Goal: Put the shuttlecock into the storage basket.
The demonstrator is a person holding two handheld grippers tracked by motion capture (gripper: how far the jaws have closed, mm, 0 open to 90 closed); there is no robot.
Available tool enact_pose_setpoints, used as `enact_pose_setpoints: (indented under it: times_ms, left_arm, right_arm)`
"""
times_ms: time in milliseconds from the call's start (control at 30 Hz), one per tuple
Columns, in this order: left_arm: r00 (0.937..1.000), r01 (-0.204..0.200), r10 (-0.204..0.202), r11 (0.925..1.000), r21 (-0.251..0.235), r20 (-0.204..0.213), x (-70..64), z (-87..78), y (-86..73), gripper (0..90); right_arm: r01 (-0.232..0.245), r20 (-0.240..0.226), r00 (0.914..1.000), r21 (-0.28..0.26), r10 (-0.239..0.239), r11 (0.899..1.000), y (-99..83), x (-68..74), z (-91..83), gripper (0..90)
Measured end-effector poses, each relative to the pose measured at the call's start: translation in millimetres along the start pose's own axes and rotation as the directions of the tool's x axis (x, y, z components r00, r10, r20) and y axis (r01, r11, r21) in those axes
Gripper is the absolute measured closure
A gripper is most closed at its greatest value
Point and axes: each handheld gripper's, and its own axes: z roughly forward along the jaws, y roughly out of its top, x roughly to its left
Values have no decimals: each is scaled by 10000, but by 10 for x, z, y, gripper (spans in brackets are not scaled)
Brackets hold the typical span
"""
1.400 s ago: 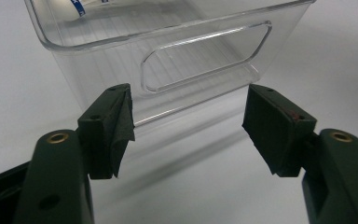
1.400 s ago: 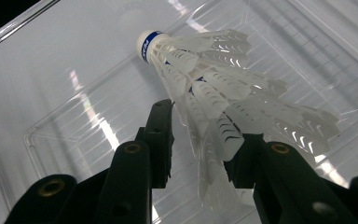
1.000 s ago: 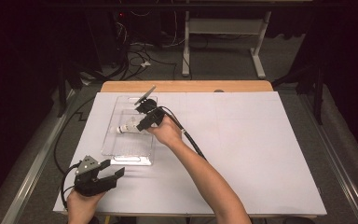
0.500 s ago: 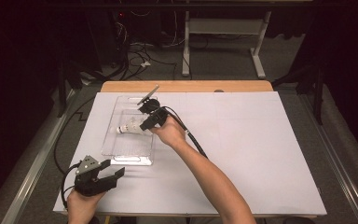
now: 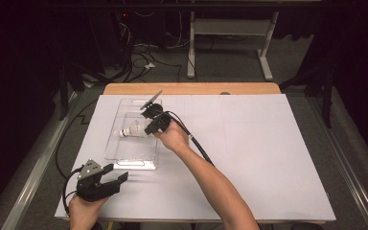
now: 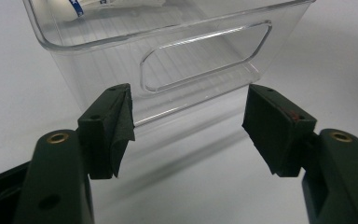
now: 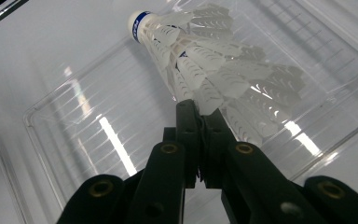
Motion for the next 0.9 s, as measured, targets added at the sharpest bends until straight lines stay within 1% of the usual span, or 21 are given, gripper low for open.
enact_pose_setpoints:
  times_ms: [67,167,267,367,467,533,600,667,733,900]
  left_arm:
    - [10000,2,-2,10000,-7,-1,0,0,0,341]
    - [10000,-2,2,10000,-9,-11,0,-1,0,341]
    - [10000,8,-8,10000,-2,-6,0,0,0,340]
    - [10000,6,-6,10000,-2,-1,-1,0,0,341]
    - [10000,-5,5,10000,-4,-7,-4,0,0,341]
    - [10000,5,-5,10000,-2,-5,-3,1,0,341]
    - [10000,6,-6,10000,2,-8,-2,2,1,341]
    - [10000,-7,7,10000,8,-13,-3,2,1,341]
    - [10000,-6,6,10000,8,-14,-3,2,1,341]
    - [10000,-5,5,10000,8,-14,-3,2,1,341]
  right_arm:
    - [-106,0,9999,-18,106,9999,3,1,10,887]
    - [-90,11,10000,11,90,10000,3,-13,16,876]
    - [-152,57,9999,-3,152,9999,1,-14,2,833]
    - [-27,127,9999,-9,27,10000,7,1,-28,785]
    - [24,264,9996,56,-26,10000,2,2,-59,761]
    - [14,266,9996,109,-17,9999,-2,-7,-81,756]
    - [38,250,9997,-10,-38,10000,-1,0,-96,744]
    - [-4,302,9995,61,2,10000,2,18,-114,742]
    - [88,335,9994,62,-90,9999,0,11,-127,742]
    - [112,361,9993,-31,-111,9999,-10,16,-173,739]
